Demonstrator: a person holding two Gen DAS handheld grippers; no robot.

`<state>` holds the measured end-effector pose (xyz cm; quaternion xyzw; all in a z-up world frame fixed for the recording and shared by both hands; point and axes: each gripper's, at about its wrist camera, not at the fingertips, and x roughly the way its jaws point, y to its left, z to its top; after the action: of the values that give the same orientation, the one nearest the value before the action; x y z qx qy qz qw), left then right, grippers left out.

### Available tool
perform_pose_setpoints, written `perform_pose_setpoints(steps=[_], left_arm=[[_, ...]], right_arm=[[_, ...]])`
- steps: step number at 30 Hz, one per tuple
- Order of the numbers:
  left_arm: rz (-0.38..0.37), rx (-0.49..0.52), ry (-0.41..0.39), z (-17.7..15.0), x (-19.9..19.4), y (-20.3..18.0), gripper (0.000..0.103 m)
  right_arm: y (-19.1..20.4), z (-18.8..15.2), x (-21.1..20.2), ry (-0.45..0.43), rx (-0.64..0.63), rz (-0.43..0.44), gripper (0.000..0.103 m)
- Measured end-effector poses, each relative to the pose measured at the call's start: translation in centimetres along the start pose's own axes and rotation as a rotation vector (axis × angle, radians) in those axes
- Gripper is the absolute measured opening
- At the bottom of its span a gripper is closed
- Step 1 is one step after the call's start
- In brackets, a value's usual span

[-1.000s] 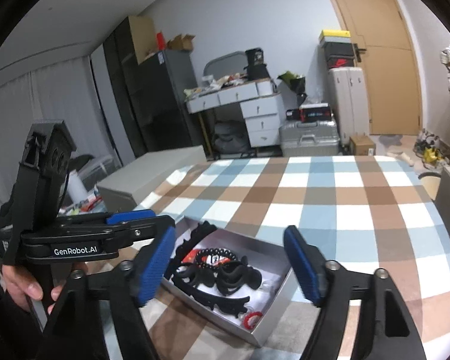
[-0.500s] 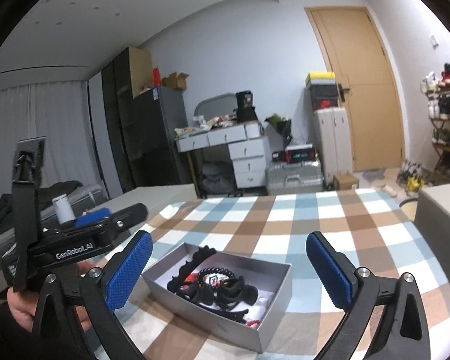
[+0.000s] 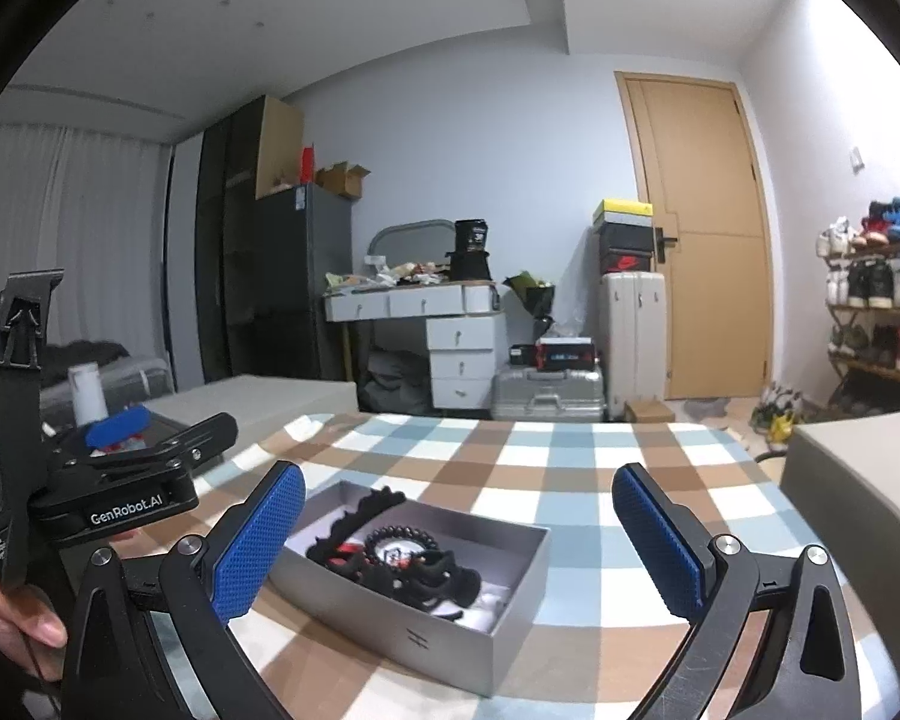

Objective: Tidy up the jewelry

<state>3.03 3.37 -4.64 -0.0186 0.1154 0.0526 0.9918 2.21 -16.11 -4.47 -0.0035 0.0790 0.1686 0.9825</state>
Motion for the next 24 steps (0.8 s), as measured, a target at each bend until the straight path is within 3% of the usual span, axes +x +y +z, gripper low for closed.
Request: perform_pose_setpoints(steps=[11,18,20,24], left_arm=[[0.008,0.049,0.015,-1.5,-0.6,-0.8,0.102],[-0.044,0.055,0.078,-1.6,0.2,-1.1,0.102],[-0.025,0.049,0.113,-1.5,0.7,-1.0,0.102],[-0.037,0.045,0.077,-1.6,-0.4,-1.1,0.102]], right_arm=[[0.2,-0.9,0.1,0.031,-0.039,-0.031,0.103],[-0.1,-1.3,1.8,0.121,-0.026,-0.037,0.103],[-0.1,-1.4,1.9,0.134,-0.028,-0.039,0.103],[-0.2,-1.5,1.5,0.128,-0.027,-0.037,0.103]])
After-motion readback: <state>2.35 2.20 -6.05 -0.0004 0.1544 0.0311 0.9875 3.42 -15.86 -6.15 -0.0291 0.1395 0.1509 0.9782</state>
